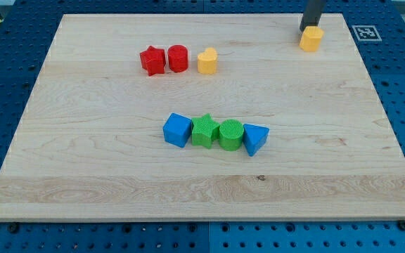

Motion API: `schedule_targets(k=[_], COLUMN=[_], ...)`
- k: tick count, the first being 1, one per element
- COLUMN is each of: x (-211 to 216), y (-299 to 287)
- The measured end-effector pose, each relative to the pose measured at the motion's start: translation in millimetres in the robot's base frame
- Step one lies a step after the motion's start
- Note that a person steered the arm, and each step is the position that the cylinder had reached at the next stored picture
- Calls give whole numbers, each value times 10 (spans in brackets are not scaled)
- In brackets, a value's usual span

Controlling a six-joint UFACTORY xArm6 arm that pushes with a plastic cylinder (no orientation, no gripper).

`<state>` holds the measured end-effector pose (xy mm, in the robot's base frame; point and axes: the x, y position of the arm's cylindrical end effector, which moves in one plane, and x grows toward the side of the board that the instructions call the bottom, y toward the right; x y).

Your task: Move the yellow hexagon to down and a bit left

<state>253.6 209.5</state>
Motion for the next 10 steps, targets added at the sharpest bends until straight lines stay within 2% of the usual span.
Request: schedule_targets(k=[2, 3, 4, 5, 6, 7, 8, 10], x=[433, 385, 294, 326, 579, 862, 972, 972], y=[3, 4, 295, 832, 1142, 1136, 853, -386])
